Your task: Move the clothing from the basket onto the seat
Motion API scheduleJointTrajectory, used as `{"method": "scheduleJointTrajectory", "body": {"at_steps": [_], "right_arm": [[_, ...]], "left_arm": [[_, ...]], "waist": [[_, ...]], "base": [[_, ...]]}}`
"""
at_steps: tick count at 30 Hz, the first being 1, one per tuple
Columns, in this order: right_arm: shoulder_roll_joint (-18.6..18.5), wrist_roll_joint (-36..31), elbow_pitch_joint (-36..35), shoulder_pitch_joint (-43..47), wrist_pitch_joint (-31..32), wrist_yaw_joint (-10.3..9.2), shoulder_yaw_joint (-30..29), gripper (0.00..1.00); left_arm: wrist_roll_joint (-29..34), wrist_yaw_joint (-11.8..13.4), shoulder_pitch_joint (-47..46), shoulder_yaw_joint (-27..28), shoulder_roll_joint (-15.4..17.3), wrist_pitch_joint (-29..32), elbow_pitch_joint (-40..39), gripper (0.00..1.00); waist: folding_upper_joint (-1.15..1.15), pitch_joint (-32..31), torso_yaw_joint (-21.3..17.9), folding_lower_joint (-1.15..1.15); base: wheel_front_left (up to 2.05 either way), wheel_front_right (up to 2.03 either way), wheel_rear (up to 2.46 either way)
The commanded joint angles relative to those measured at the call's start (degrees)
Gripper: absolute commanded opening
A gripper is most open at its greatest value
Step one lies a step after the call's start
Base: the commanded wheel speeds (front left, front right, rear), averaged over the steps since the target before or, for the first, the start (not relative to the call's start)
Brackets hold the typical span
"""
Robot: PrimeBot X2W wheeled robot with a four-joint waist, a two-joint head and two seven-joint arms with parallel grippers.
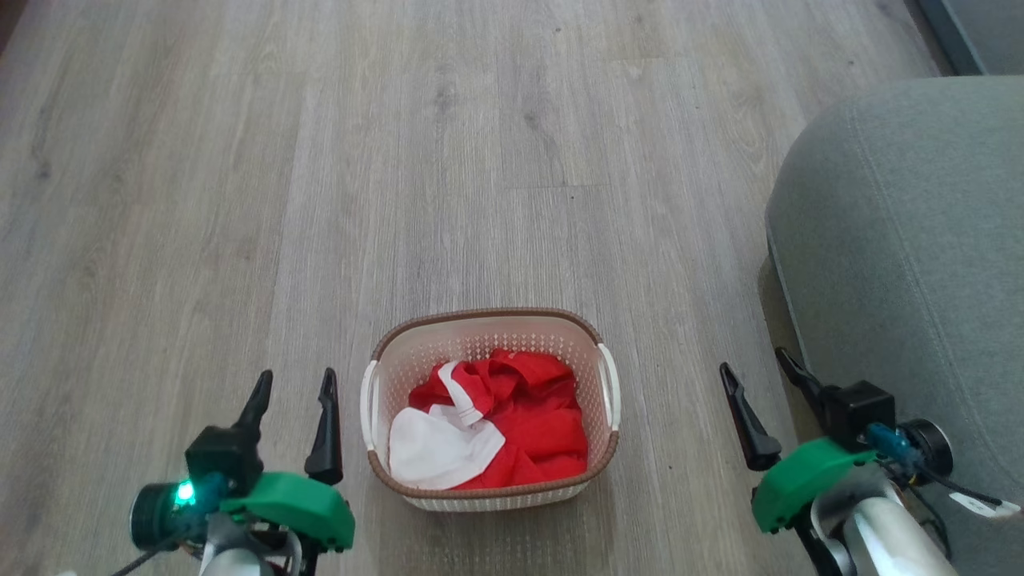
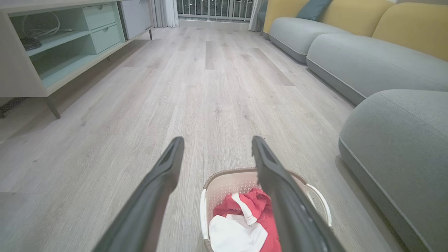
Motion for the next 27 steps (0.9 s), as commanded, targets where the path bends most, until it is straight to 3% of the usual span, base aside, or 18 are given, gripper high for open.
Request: {"method": "scheduleJointTrajectory", "body": {"at_steps": [1, 27], "right_arm": [[-0.93, -1.98, -1.48, -2.95, -1.23, -0.01, 1.27, 1.0], [-0.5, -0.65, -2.3, -3.21, -1.77, -0.01, 0.59, 1.0]], "left_arm": [[2.05, 0.33, -2.44, 1.5, 0.58, -1.17, -2.12, 1.0], [3.16, -0.67, -2.97, 1.99, 0.6, -1.7, -1.11, 1.0]], "waist": [[0.0, 0.04, -0.01, 0.0], [0.0, 1.38, -0.54, 0.0]], "base": [[0.0, 0.0, 0.0], [0.0, 0.0, 0.0]]}}
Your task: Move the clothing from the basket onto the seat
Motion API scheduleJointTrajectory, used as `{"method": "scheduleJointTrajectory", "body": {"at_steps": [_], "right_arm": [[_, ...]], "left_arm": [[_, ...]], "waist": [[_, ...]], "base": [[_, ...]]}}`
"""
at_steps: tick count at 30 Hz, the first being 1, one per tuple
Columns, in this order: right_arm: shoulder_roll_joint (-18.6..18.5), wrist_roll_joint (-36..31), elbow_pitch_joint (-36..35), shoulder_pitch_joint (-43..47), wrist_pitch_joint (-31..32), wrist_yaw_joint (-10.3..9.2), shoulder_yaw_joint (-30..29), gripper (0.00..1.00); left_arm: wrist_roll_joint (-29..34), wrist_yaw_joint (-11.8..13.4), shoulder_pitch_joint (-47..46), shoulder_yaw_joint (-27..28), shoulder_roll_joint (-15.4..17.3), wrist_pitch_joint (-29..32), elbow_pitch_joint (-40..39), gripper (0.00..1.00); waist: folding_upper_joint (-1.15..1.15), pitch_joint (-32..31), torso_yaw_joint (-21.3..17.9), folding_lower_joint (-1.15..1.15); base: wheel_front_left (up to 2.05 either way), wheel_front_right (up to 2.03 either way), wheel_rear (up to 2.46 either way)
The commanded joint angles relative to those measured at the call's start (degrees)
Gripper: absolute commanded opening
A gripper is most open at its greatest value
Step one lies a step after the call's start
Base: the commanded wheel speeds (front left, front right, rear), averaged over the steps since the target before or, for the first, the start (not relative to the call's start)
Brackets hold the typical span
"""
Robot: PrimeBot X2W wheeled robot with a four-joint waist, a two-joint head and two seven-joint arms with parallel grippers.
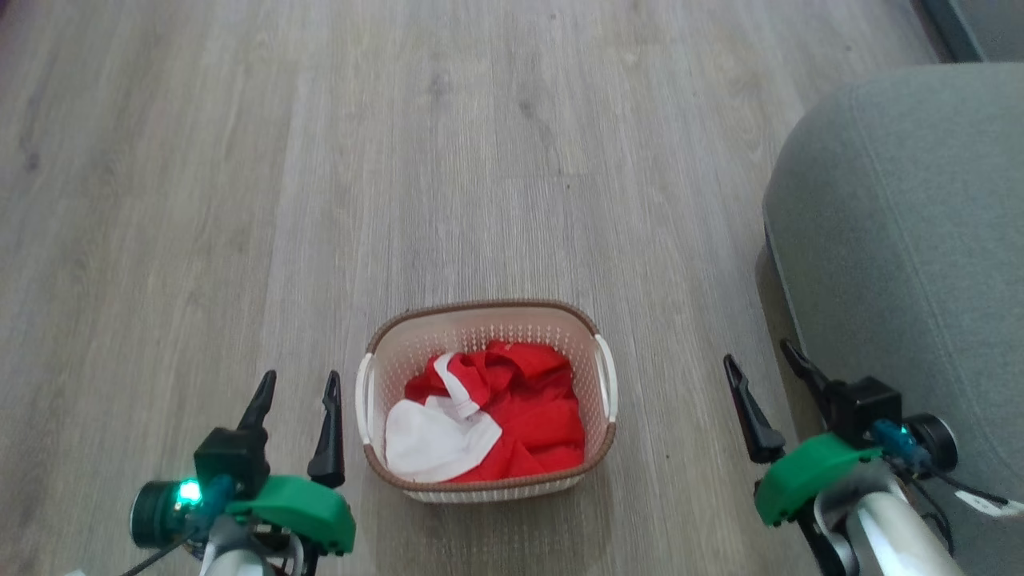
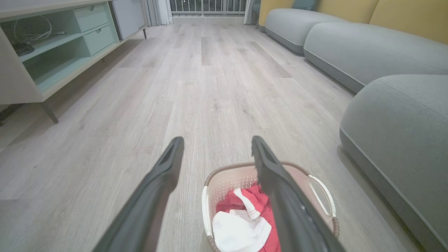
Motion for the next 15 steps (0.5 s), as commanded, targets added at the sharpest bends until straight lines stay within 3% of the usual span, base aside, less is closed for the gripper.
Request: {"method": "scheduleJointTrajectory", "body": {"at_steps": [1, 7, 15], "right_arm": [[-0.53, 0.01, -2.16, -3.39, -0.68, -0.01, 1.1, 1.0], [-0.31, 0.16, -4.35, -6.45, -0.68, -0.01, -0.66, 1.0], [-0.2, 0.41, -9.77, -16.53, -0.68, -0.01, -4.35, 1.0]], "left_arm": [[-0.01, -0.12, -3.21, 1.93, 0.56, -0.73, -1.84, 1.0], [0.1, -0.36, -6.61, 1.2, 0.56, -0.73, -1.69, 1.0], [2.05, -1.0, -20.53, -4.01, 0.56, -0.73, 6.91, 1.0]], "waist": [[0.0, 1.17, -0.17, 0.0], [0.0, 7.6, -0.9, 0.0], [0.0, 25.74, -3.36, 0.0]], "base": [[0.0, 0.0, 0.0], [0.0, 0.0, 0.0], [0.0, 0.0, 0.0]]}}
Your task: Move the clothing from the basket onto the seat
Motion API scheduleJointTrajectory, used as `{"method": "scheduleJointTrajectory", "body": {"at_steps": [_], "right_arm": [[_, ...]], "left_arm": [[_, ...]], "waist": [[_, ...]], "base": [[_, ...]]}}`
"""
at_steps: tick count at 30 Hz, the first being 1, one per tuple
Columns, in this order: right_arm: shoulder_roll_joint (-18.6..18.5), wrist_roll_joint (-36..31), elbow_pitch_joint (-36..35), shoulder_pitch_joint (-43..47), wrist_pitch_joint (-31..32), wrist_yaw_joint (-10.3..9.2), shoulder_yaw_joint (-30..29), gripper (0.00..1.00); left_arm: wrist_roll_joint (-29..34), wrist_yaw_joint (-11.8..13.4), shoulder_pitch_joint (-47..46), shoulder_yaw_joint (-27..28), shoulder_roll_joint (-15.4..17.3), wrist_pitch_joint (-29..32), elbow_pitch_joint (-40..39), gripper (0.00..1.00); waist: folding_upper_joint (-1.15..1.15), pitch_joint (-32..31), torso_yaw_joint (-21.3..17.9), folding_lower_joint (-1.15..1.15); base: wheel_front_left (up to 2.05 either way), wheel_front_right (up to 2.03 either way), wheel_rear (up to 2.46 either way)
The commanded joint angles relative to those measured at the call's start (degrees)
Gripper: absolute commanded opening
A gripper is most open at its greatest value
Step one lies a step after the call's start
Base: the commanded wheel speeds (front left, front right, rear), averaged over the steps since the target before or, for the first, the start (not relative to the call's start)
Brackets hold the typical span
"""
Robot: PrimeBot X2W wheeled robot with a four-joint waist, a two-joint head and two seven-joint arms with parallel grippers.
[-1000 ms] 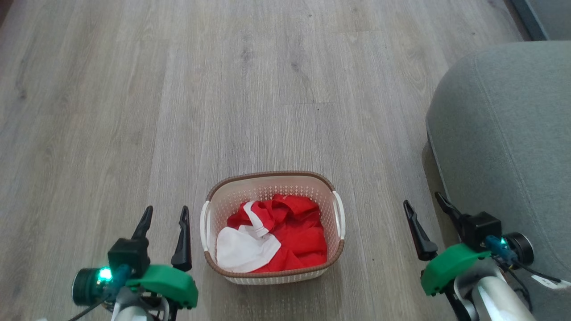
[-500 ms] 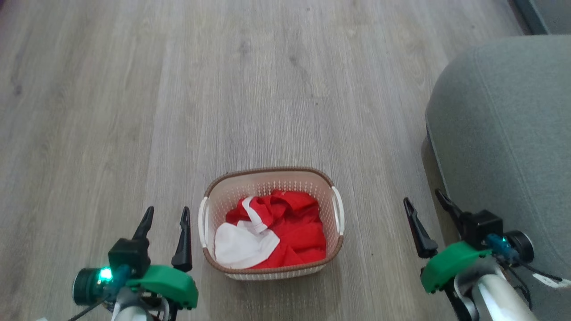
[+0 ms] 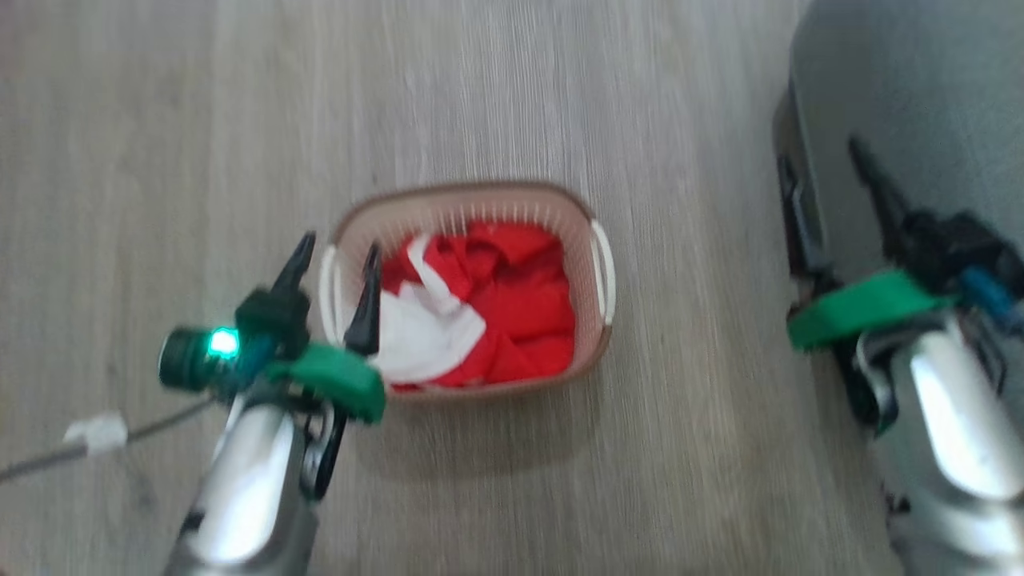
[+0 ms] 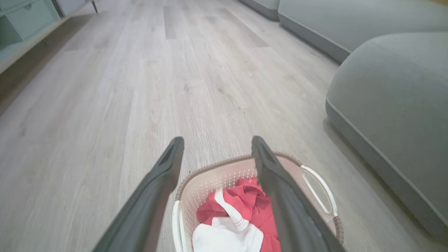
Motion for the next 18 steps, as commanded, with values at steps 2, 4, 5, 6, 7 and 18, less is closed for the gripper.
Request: {"method": "scheduleJointTrajectory", "body": {"at_steps": [2, 4, 5, 6, 7, 18], "right_arm": [[-0.2, 0.48, -3.5, -4.38, -0.54, -0.01, 0.32, 1.0], [-0.13, 0.49, -4.06, -5.47, -0.54, -0.01, 0.14, 1.0], [-0.04, 0.5, -4.6, -6.47, -0.54, -0.01, -0.11, 1.0], [0.02, 0.47, -5.18, -7.39, -0.54, -0.01, -0.28, 1.0], [0.09, 0.49, -5.75, -8.26, -0.54, -0.01, -0.43, 1.0], [1.63, 0.95, -10.39, -12.36, -0.54, -0.01, -1.42, 1.0]], "left_arm": [[1.11, 0.12, -7.35, -0.3, 0.62, -0.72, 3.69, 1.0], [1.23, 0.19, -9.42, -0.87, 0.62, -0.72, 5.92, 1.0], [1.18, 0.29, -11.51, -1.36, 0.62, -0.72, 8.34, 1.0], [1.22, 0.33, -13.67, -1.88, 0.62, -0.72, 10.78, 1.0], [1.2, 0.39, -15.84, -2.32, 0.62, -0.72, 13.34, 1.0], [-0.31, 3.63, -34.97, -3.61, 0.62, 3.2, 37.47, 1.0]], "waist": [[0.0, 12.65, -2.78, -0.01], [0.0, 14.33, -3.31, -0.01], [0.0, 15.84, -3.84, -0.01], [0.0, 17.37, -4.4, -0.01], [0.0, 18.8, -4.94, -0.01], [0.0, 27.92, -10.63, -0.01]], "base": [[0.0, 0.0, 0.0], [0.0, 0.0, 0.0], [0.0, 0.0, 0.0], [0.0, 0.0, 0.0], [0.0, 0.0, 0.0], [0.0, 0.0, 0.0]]}}
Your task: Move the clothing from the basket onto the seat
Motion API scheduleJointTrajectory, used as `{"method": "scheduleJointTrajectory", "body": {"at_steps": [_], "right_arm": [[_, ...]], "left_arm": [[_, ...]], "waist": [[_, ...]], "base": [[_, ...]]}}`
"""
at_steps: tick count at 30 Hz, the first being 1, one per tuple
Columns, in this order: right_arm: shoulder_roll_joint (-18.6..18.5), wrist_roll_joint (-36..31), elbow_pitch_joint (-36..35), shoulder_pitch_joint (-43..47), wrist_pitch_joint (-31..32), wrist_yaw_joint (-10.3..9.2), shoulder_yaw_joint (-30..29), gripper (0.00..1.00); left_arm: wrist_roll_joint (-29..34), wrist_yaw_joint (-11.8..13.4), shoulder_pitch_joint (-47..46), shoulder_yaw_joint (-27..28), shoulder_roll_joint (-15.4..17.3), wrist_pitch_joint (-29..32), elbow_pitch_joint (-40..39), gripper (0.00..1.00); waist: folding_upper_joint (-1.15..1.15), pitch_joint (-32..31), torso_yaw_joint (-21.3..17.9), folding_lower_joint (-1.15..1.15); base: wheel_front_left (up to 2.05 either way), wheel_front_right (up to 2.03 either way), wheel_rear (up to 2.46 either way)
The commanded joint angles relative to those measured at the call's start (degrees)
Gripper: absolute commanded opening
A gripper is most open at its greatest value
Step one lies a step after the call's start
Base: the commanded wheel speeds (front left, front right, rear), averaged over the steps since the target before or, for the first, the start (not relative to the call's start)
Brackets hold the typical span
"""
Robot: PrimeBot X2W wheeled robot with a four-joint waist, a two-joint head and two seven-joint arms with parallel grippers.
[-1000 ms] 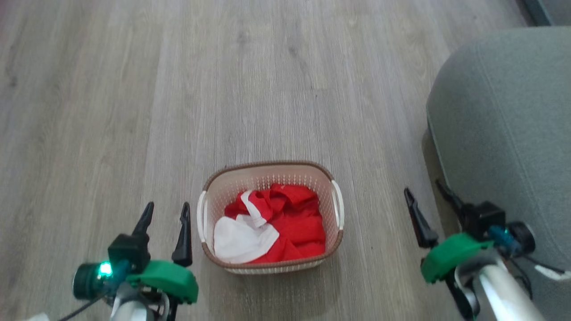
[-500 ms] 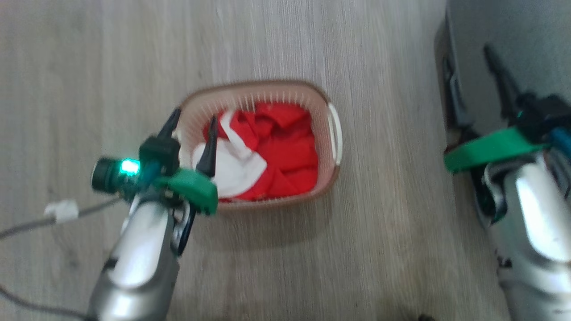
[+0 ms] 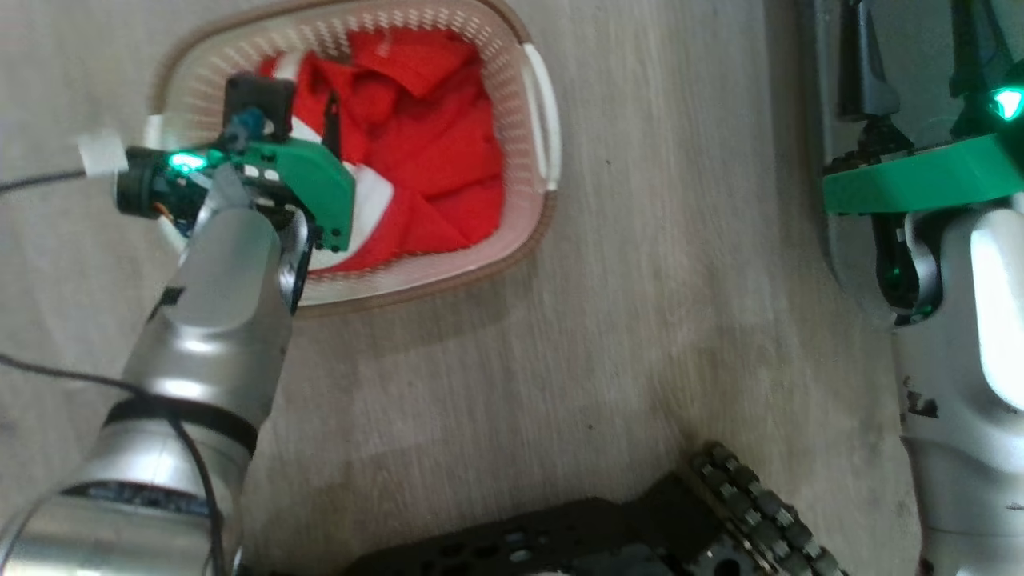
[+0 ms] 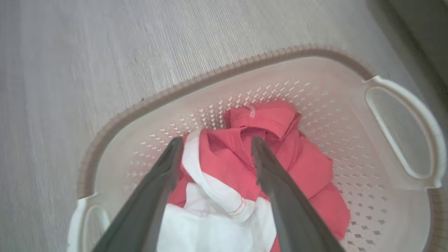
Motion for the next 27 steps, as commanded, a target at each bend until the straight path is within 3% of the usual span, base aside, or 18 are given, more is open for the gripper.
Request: {"method": "scheduleJointTrajectory", "body": {"at_steps": [1, 14, 27], "right_arm": [[0.67, 0.42, -2.25, 0.42, -0.37, -0.01, 0.69, 1.0], [2.23, 0.99, -3.92, 0.68, -0.37, -0.01, 1.9, 1.0], [2.53, 1.86, -3.75, 1.19, -0.37, -0.01, 2.79, 1.0]], "left_arm": [[0.02, 0.78, -0.56, 0.83, 0.96, 0.5, 0.62, 1.0], [1.48, 4.72, -9.13, -0.51, 4.97, 0.78, 11.45, 1.0], [1.58, 5.33, -10.73, -2.22, 6.37, 4.17, 13.68, 1.0]], "waist": [[0.0, 3.04, -2.92, -0.01], [0.0, 7.17, -5.88, -0.01], [0.0, 8.85, -5.99, -0.01]], "base": [[0.0, 0.0, 0.0], [0.0, 0.0, 0.0], [0.0, 0.0, 0.0]]}}
